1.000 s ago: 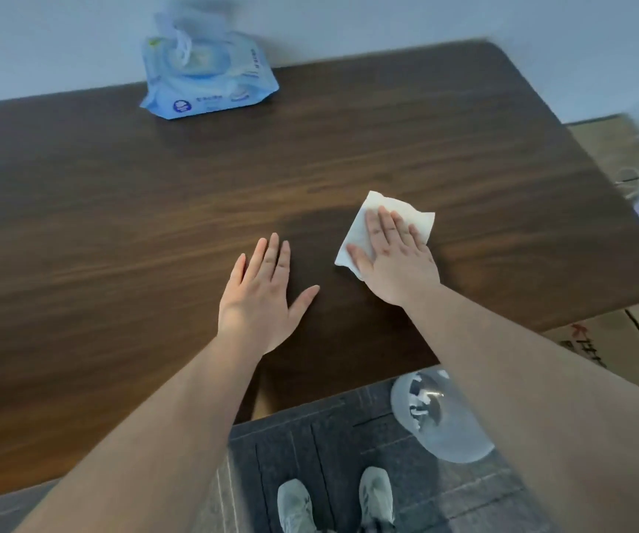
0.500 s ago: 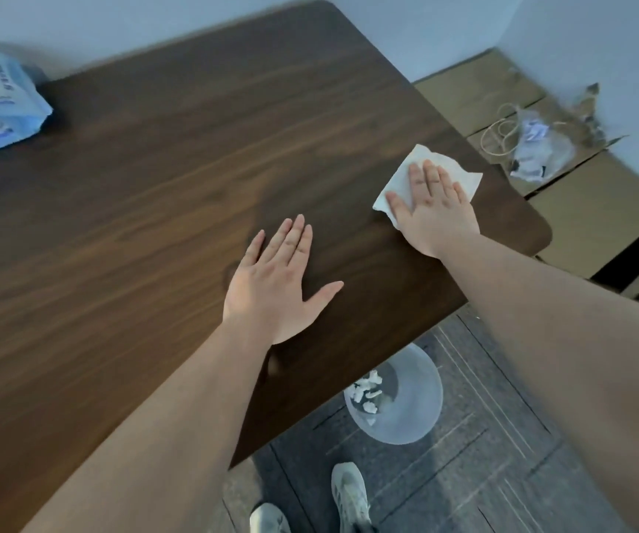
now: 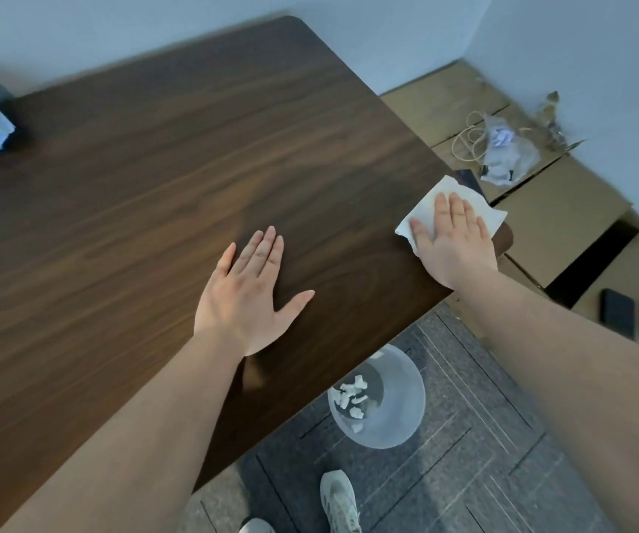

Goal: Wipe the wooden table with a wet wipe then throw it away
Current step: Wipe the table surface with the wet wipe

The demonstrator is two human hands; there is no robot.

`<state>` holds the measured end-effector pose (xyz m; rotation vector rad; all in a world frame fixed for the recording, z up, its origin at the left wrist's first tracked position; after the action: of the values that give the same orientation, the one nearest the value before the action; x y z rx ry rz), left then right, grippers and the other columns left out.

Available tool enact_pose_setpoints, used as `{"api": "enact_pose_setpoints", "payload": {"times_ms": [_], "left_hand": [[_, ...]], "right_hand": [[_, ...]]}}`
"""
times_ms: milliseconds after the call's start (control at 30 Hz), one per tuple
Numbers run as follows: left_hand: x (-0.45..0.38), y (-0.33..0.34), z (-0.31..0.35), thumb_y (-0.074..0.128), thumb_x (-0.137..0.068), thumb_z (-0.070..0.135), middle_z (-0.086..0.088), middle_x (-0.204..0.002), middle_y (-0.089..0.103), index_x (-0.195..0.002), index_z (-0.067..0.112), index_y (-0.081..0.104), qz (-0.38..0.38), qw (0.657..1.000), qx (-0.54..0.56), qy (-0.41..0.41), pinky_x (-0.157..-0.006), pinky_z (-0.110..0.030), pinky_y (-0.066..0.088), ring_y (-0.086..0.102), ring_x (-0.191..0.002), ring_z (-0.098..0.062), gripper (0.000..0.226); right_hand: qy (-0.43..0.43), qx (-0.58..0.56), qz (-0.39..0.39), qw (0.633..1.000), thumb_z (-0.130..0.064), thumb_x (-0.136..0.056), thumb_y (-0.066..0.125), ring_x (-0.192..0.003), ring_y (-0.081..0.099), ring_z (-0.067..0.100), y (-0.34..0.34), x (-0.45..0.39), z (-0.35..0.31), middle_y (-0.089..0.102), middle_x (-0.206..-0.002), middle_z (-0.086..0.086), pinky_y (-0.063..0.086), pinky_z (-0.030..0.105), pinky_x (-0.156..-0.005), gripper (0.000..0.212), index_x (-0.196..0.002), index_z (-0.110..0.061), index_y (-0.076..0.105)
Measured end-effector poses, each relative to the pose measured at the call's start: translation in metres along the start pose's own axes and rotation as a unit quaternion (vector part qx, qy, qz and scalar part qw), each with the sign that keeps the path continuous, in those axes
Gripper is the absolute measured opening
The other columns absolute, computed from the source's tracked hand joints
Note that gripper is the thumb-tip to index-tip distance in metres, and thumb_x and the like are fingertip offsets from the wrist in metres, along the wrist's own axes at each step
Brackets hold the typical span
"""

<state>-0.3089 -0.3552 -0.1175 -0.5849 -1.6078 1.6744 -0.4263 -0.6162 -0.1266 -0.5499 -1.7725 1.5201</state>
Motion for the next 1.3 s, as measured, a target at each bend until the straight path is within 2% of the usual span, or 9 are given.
{"api": "enact_pose_setpoints", "payload": {"times_ms": [167,367,533,633,833,1000,1200,1300], "left_hand": [[0.002,0.004,-0.001,0.001,-0.082,0.075,0.005,-0.157,-0.013,-0.148,0.02,-0.01,-0.013,1.0,-0.009,0.001,-0.118,-0.036,-0.005,-0.016,-0.142,-0.008,0.087],[0.025,0.0,-0.021,-0.001,-0.085,0.07,0.004,-0.158,-0.011,-0.149,0.02,-0.007,-0.024,0.999,0.008,-0.032,-0.118,-0.037,-0.005,-0.013,-0.144,-0.01,0.082],[0.09,-0.01,-0.104,0.007,-0.086,0.067,0.004,-0.159,-0.006,-0.15,0.021,-0.002,-0.011,0.992,0.035,-0.121,-0.118,-0.038,-0.001,-0.007,-0.145,-0.012,0.08],[0.153,-0.009,-0.178,0.004,-0.086,0.067,0.004,-0.159,-0.005,-0.15,0.02,0.0,-0.011,0.982,0.027,-0.186,-0.118,-0.038,0.001,-0.006,-0.145,-0.012,0.08],[0.325,0.006,-0.307,0.005,-0.085,0.064,0.002,-0.16,0.0,-0.151,0.016,0.004,-0.022,0.935,0.035,-0.353,-0.118,-0.039,0.005,-0.003,-0.146,-0.013,0.081],[0.462,0.026,-0.37,0.006,-0.085,0.066,0.003,-0.159,0.0,-0.151,0.019,0.004,-0.016,0.888,0.045,-0.457,-0.117,-0.043,0.003,-0.002,-0.146,-0.014,0.081],[0.568,0.041,-0.42,0.004,-0.087,0.064,-0.002,-0.16,-0.001,-0.151,0.016,0.005,0.022,0.828,0.071,-0.556,-0.118,-0.043,0.002,-0.004,-0.146,-0.016,0.081],[0.588,0.044,-0.441,0.002,-0.087,0.062,0.0,-0.16,-0.001,-0.151,0.019,0.004,0.029,0.822,0.061,-0.566,-0.118,-0.043,0.002,-0.004,-0.146,-0.016,0.077]], "right_hand": [[-0.011,0.017,-0.021,1.0,-0.06,-0.093,0.005,-0.147,-0.006,0.02,0.011,0.032,0.004,-0.006,-0.161,0.005,-0.003,0.039,-0.119,0.072,-0.15,-0.018,-0.006],[-0.175,0.066,-0.054,0.981,-0.06,-0.092,0.004,-0.146,-0.01,0.019,0.023,0.083,-0.059,-0.01,-0.16,0.002,-0.007,0.034,-0.115,0.071,-0.149,-0.022,-0.012],[-0.279,0.087,-0.07,0.954,-0.06,-0.093,0.003,-0.145,-0.016,0.018,0.039,0.13,-0.149,-0.015,-0.159,0.001,-0.012,0.035,-0.116,0.07,-0.148,-0.021,-0.017],[-0.377,0.093,-0.071,0.919,-0.062,-0.088,-0.004,-0.145,-0.016,0.018,0.054,0.181,-0.232,-0.014,-0.159,0.001,-0.012,0.037,-0.117,0.074,-0.147,-0.021,-0.018],[-0.505,0.094,-0.089,0.853,-0.061,-0.089,-0.003,-0.144,-0.018,0.017,0.088,0.284,-0.375,-0.016,-0.159,-0.002,-0.009,0.039,-0.118,0.072,-0.147,-0.022,-0.018],[-0.58,0.125,-0.09,0.8,-0.06,-0.09,-0.001,-0.144,-0.021,0.016,0.11,0.357,-0.465,-0.017,-0.158,-0.001,-0.009,0.039,-0.118,0.072,-0.147,-0.02,-0.017],[-0.649,0.136,-0.09,0.743,-0.061,-0.091,0.0,-0.143,-0.02,0.016,0.136,0.45,-0.557,-0.018,-0.158,0.0,-0.01,0.039,-0.118,0.072,-0.148,-0.02,-0.016],[-0.665,0.133,-0.09,0.729,-0.06,-0.094,0.003,-0.143,-0.021,0.017,0.148,0.49,-0.595,-0.02,-0.158,0.0,-0.014,0.037,-0.116,0.07,-0.148,-0.02,-0.017]]}}
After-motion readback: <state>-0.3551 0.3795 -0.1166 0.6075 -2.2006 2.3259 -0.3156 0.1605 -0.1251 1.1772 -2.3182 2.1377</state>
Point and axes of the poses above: each hand's wrist, its own x-axis away from the middle knuckle, its own y-axis out of the palm, z = x × y, the point moved 10 cm from there along -x, towards the middle knuckle
